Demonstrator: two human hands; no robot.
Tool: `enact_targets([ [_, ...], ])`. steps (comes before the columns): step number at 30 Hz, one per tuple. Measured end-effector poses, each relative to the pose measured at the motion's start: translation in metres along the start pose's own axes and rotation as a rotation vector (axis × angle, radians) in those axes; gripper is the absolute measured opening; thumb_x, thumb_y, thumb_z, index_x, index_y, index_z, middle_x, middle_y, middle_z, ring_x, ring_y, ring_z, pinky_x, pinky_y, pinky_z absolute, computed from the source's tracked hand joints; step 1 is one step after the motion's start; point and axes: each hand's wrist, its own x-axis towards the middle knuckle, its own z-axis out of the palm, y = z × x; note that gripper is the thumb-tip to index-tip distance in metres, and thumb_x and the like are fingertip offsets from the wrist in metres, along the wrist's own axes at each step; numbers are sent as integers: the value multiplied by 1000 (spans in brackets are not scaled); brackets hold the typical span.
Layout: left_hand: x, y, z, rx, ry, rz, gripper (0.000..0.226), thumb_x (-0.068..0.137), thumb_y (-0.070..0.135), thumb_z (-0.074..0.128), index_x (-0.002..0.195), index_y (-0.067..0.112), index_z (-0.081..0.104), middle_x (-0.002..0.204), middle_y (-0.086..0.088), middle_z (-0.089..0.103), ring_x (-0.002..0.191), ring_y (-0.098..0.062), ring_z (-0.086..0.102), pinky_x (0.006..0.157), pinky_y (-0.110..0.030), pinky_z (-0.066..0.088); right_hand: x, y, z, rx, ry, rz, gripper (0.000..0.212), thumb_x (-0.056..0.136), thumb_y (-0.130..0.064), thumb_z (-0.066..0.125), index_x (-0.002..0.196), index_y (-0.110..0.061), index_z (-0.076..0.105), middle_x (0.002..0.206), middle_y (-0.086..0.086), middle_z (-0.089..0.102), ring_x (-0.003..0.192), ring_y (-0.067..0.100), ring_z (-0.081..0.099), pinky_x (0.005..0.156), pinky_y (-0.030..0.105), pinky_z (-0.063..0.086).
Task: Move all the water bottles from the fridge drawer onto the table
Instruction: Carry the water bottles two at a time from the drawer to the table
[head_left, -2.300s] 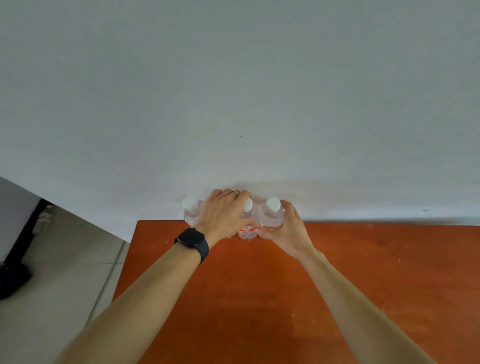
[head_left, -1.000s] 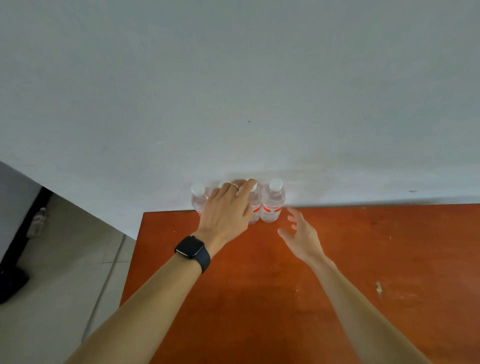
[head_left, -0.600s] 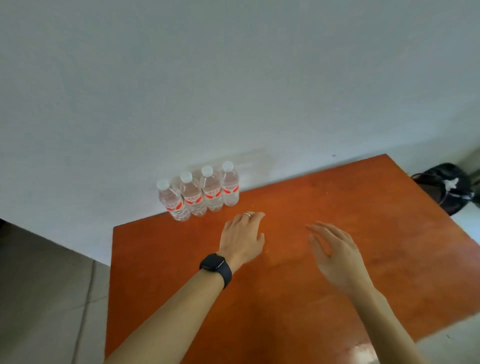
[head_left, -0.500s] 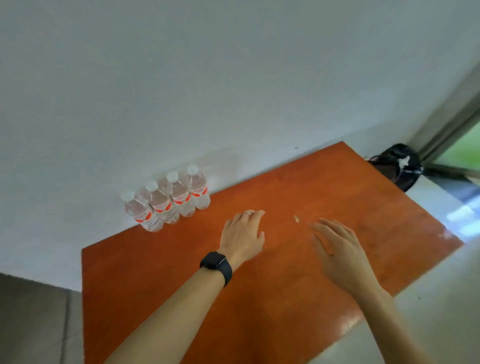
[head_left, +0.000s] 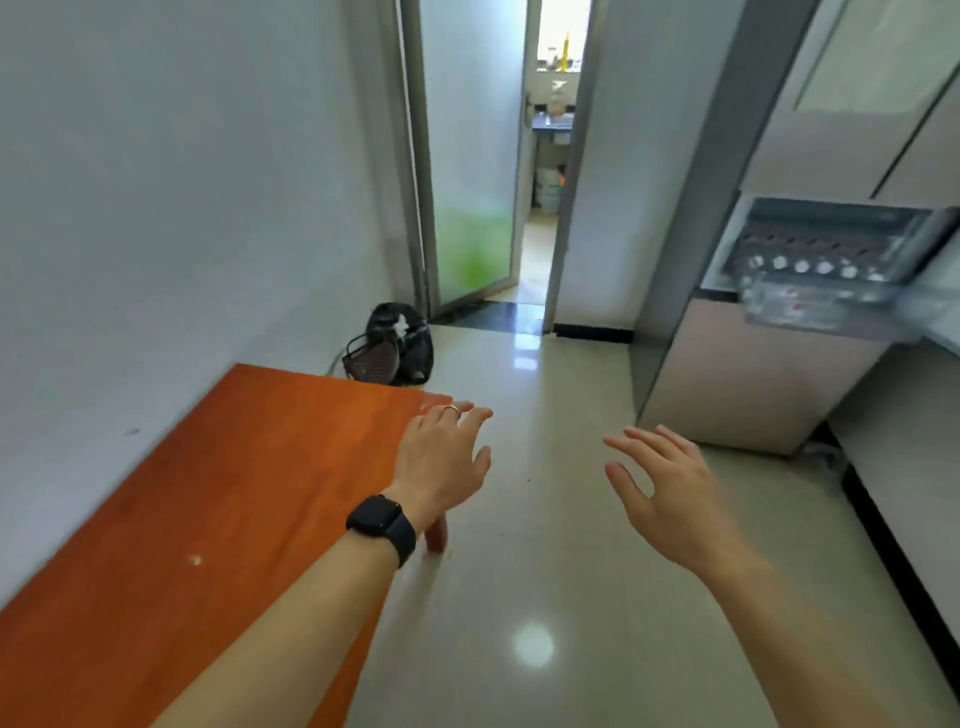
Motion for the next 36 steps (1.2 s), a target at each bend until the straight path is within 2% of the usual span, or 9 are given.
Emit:
enact_targets([
  [4,61,113,5,-10,17,136,50,100,45,48,148,35,41,154,3,43,140,-21,39,114,-40,32,-8,100,-64,-31,100,125,40,100,-43,53,138,-34,58,148,-10,51,146,21,28,120,35,21],
  [8,109,214,12,-36,34,235,48,100,45,48,147,35,44,154,3,42,141,-20,38,115,-39,30,-17,179,-115,-57,180,216,39,99,-37,57,137,-27,61,146,-1,55,142,23,35,120,32,18],
  [15,192,338,35,-89,32,388,45,98,42,52,142,34,50,148,3,49,137,-20,43,113,-41,33,-8,285,-170,-37,252,350,40,99,-40,54,137,-31,59,146,-5,54,144,20,32,122,34,22],
  [26,381,463,93,-61,-20,528,48,98,43,51,146,36,44,151,4,45,140,-20,37,116,-41,28,131,443,-216,-87,224,406,42,101,-45,49,141,-35,55,150,-9,49,147,18,27,122,32,19],
  [33,499,519,126,-39,-84,554,47,99,42,49,146,34,45,151,2,45,141,-21,37,116,-42,28,221,537,-237,-89,187,475,42,102,-45,47,142,-36,53,150,-11,49,147,18,25,120,29,15],
  [36,539,541,142,-33,-113,552,48,99,41,50,146,34,44,151,2,45,141,-21,37,116,-43,27,251,574,-240,-80,165,483,43,102,-47,45,142,-35,52,150,-11,49,148,18,26,122,33,18],
])
